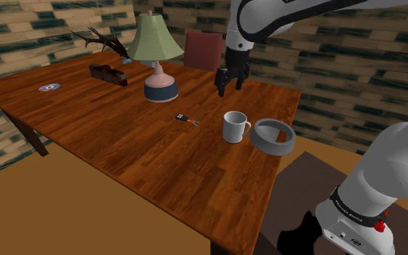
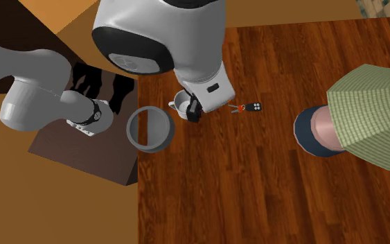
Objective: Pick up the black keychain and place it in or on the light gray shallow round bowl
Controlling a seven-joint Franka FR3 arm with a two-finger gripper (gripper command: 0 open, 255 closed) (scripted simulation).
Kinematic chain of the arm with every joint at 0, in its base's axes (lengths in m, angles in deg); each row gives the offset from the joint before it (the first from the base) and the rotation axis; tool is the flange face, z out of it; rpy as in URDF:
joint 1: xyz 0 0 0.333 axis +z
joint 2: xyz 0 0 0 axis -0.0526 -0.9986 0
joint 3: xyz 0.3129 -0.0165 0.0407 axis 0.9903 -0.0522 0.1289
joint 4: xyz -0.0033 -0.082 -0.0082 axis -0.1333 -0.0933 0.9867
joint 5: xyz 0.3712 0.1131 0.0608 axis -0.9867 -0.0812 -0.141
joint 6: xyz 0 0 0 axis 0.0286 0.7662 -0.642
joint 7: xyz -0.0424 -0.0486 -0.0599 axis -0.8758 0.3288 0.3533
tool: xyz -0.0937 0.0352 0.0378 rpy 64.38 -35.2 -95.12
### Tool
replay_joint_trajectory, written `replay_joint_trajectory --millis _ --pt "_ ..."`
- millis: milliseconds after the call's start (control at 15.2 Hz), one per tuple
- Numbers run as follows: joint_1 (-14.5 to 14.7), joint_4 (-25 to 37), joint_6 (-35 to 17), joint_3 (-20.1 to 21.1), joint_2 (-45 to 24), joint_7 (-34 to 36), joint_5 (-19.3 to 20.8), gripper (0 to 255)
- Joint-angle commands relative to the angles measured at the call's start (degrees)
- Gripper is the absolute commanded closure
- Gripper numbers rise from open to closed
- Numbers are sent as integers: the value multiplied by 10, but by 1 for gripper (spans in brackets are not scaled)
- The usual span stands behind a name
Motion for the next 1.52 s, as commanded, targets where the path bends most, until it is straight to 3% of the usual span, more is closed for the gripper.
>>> replay_joint_trajectory --millis 0,462,924,1452 --pt "2 24 -21 10 -46 13 10 0" --pt "13 112 -74 32 -197 56 58 0" --pt "40 235 -92 34 -349 94 113 0" --pt "42 219 -138 29 -380 100 123 0"
